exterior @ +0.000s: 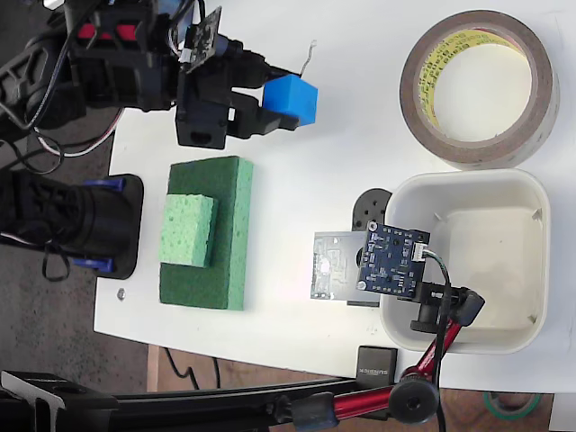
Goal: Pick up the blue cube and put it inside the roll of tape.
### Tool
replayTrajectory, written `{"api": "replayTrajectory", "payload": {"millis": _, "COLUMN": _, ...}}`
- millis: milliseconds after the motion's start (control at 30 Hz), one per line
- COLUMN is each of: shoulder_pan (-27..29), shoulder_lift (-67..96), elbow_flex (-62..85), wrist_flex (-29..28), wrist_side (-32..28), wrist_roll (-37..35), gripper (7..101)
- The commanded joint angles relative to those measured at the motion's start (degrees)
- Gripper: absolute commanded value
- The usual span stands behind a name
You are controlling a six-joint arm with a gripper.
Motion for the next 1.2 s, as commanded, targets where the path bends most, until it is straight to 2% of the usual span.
{"api": "replayTrajectory", "payload": {"millis": 33, "shoulder_pan": 3.25, "shoulder_lift": -2.55, "elbow_flex": -6.06, "wrist_flex": -3.43, "wrist_side": -4.57, "wrist_roll": -3.96, "gripper": 43.3}}
{"api": "replayTrajectory", "payload": {"millis": 300, "shoulder_pan": 9.14, "shoulder_lift": -14.33, "elbow_flex": -14.33, "wrist_flex": -15.56, "wrist_side": -10.99, "wrist_roll": -7.29, "gripper": 43.3}}
{"api": "replayTrajectory", "payload": {"millis": 533, "shoulder_pan": 11.34, "shoulder_lift": -27.25, "elbow_flex": -26.54, "wrist_flex": -16.17, "wrist_side": -15.21, "wrist_roll": -7.56, "gripper": 43.3}}
{"api": "replayTrajectory", "payload": {"millis": 733, "shoulder_pan": 11.69, "shoulder_lift": -31.64, "elbow_flex": -29.53, "wrist_flex": -18.19, "wrist_side": -17.67, "wrist_roll": -6.94, "gripper": 43.8}}
{"api": "replayTrajectory", "payload": {"millis": 967, "shoulder_pan": 11.78, "shoulder_lift": -36.12, "elbow_flex": -33.75, "wrist_flex": -18.54, "wrist_side": -18.98, "wrist_roll": -6.5, "gripper": 70.2}}
{"api": "replayTrajectory", "payload": {"millis": 1033, "shoulder_pan": 11.69, "shoulder_lift": -36.12, "elbow_flex": -33.75, "wrist_flex": -18.37, "wrist_side": -18.63, "wrist_roll": -6.5, "gripper": 94.9}}
{"api": "replayTrajectory", "payload": {"millis": 1067, "shoulder_pan": 11.6, "shoulder_lift": -35.86, "elbow_flex": -33.75, "wrist_flex": -18.11, "wrist_side": -18.46, "wrist_roll": -6.68, "gripper": 99.2}}
{"api": "replayTrajectory", "payload": {"millis": 1200, "shoulder_pan": 11.51, "shoulder_lift": -34.72, "elbow_flex": -32.52, "wrist_flex": -18.02, "wrist_side": -18.28, "wrist_roll": -6.86, "gripper": 99.7}}
